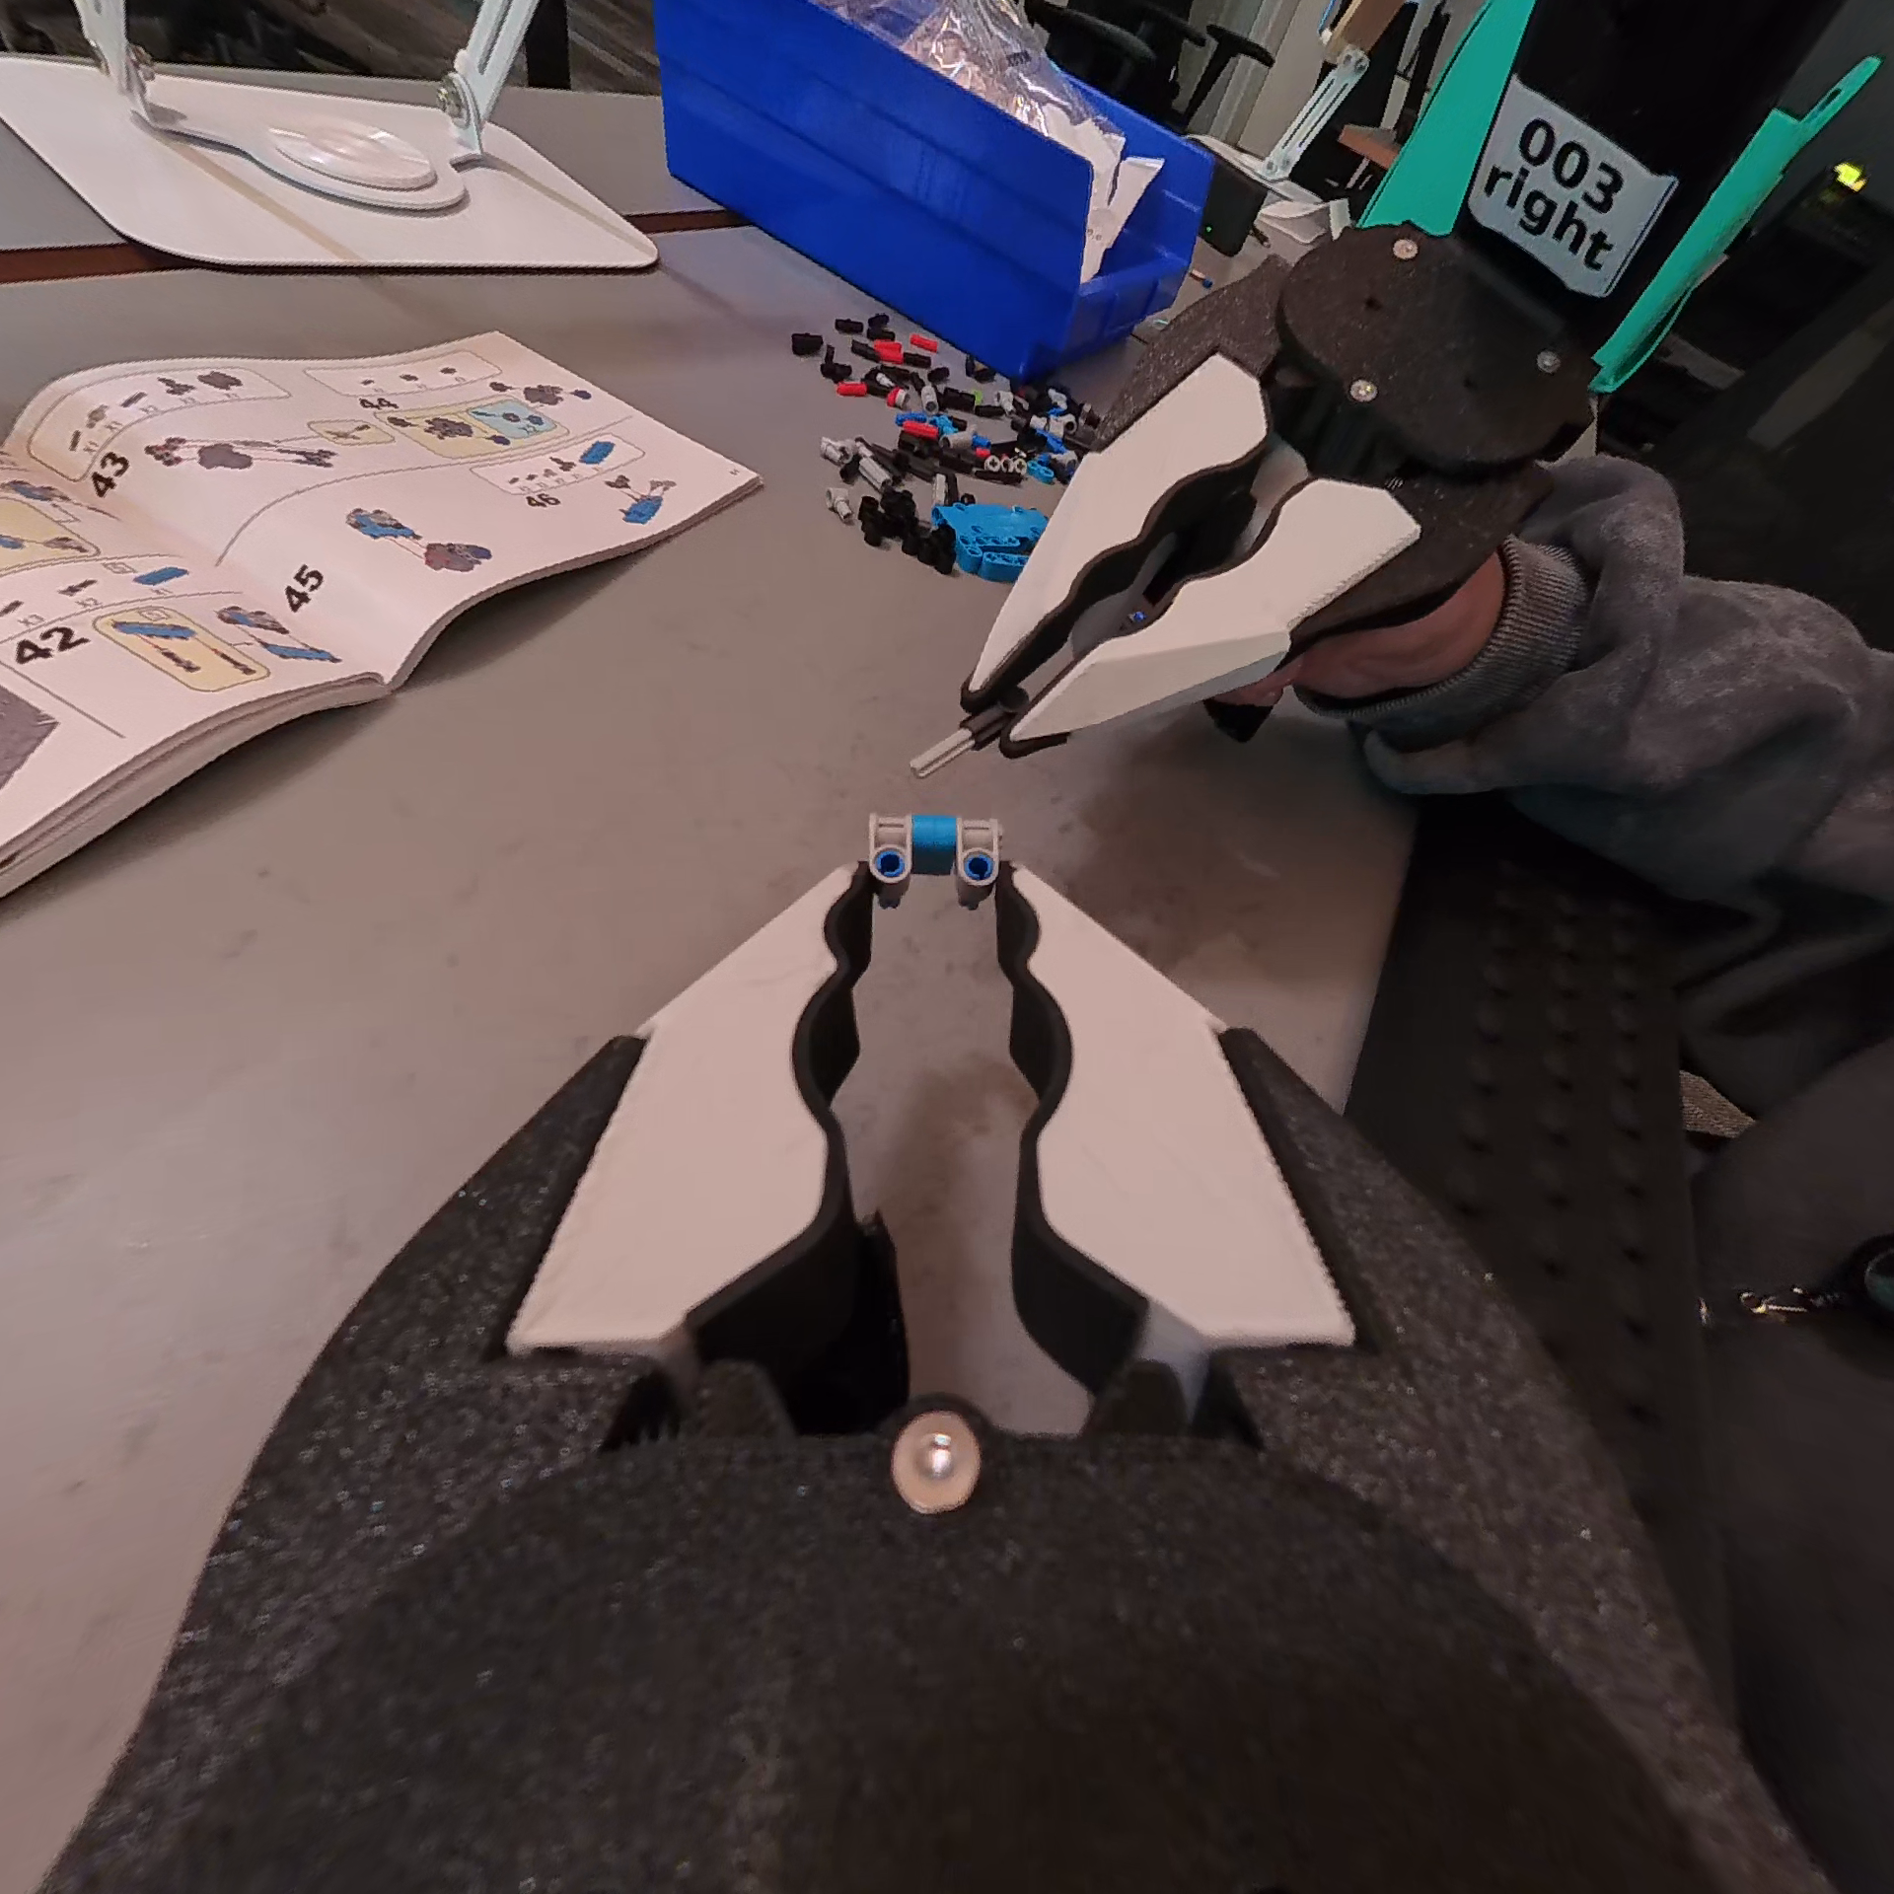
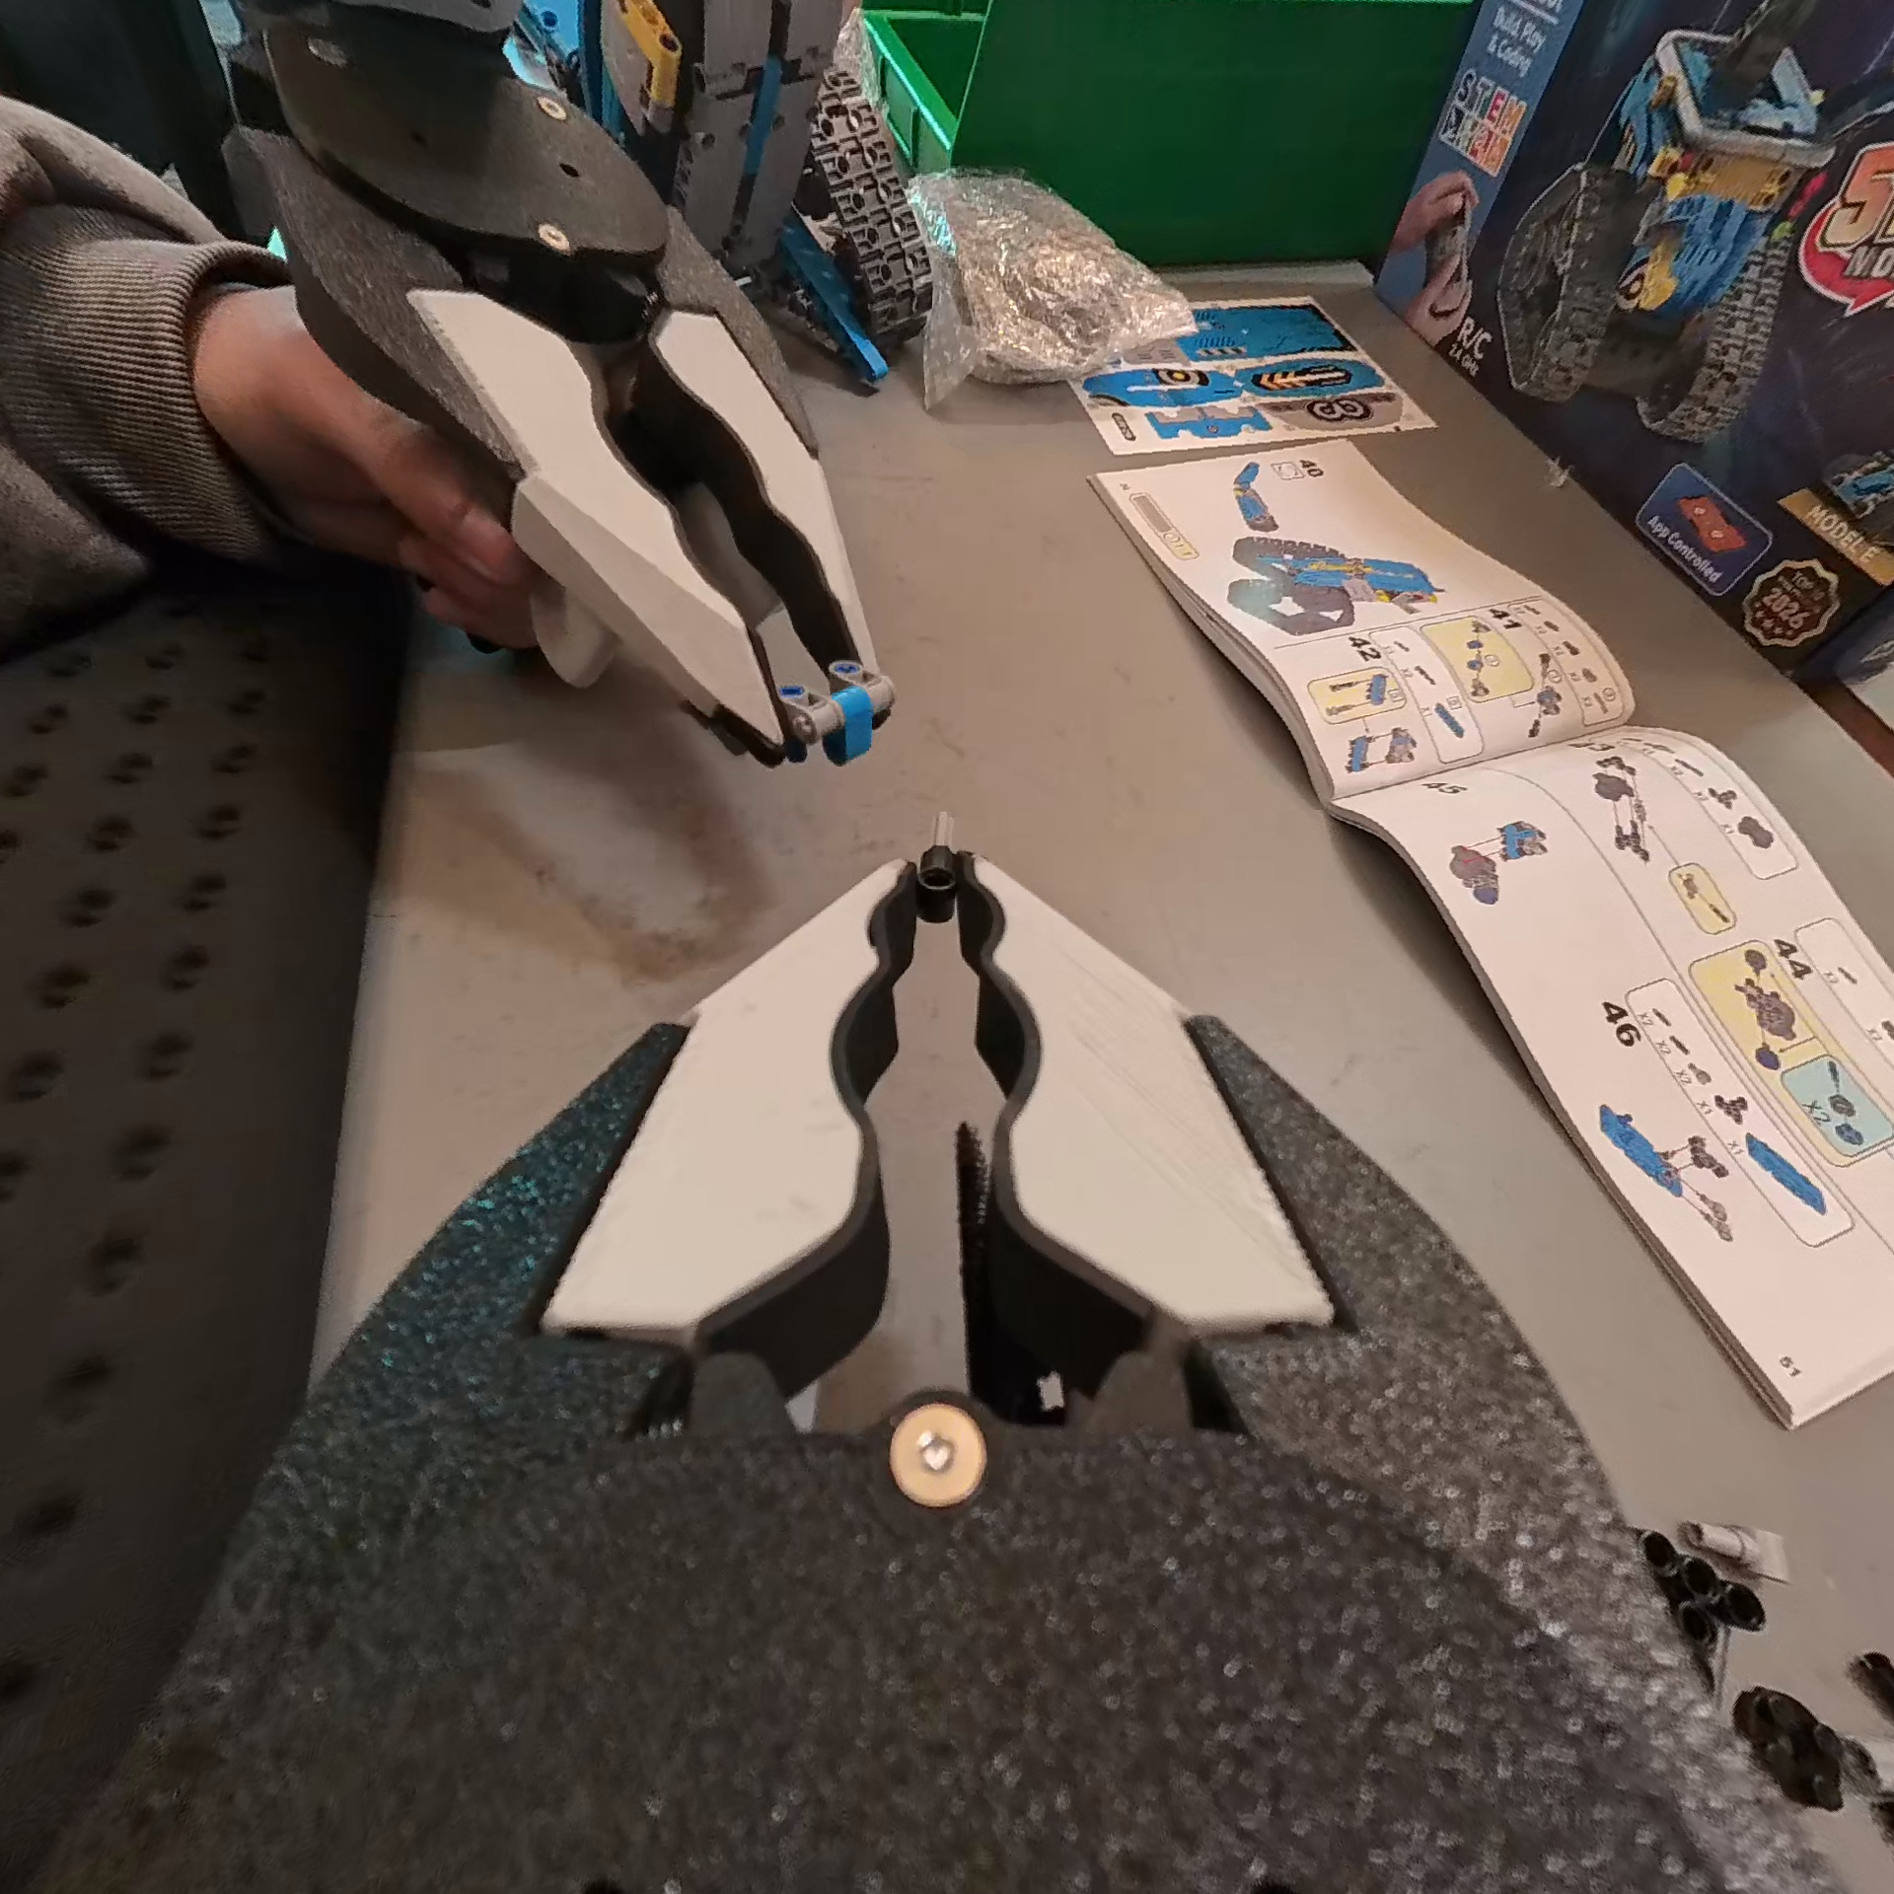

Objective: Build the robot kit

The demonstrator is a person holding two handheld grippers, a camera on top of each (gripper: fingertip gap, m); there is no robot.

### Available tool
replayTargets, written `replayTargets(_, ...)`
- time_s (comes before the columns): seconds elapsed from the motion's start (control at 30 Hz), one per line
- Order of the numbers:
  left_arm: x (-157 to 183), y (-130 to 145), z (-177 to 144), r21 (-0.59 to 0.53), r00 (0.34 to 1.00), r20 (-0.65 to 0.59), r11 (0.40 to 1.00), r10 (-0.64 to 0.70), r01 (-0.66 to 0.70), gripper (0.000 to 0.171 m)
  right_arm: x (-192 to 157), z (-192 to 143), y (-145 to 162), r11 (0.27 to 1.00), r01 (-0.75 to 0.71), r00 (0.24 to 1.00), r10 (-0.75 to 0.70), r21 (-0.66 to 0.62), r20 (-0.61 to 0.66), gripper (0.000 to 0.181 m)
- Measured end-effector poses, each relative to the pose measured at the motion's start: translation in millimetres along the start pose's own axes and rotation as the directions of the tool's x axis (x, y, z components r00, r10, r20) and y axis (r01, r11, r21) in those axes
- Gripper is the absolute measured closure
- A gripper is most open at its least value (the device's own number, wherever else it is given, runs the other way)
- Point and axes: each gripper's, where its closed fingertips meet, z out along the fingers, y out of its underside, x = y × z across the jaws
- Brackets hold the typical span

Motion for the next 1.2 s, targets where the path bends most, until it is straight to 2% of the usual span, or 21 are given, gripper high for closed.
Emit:
replayTargets(0.57, -2, -2, 1, 0.006, 1.0, 0.016, 1.0, 0.015, -0.015, 0.148, 3, -3, -1, 1.0, 0.011, 1.0, -0.01, 0.007, -0.02, 0.174)
replayTargets(1.0, -10, -2, 8, -0.014, 0.991, 0.104, 0.997, 0.078, -0.077, 0.148, 49, -40, -26, 0.985, 0.035, 0.966, 0.01, 0.172, -0.258, 0.174)
replayTargets(1.2, -23, -3, 3, -0.007, 0.982, 0.178, 0.998, 0.066, -0.066, 0.148, 63, -40, -12, 0.992, -0.023, 0.958, 0.057, 0.122, -0.28, 0.174)
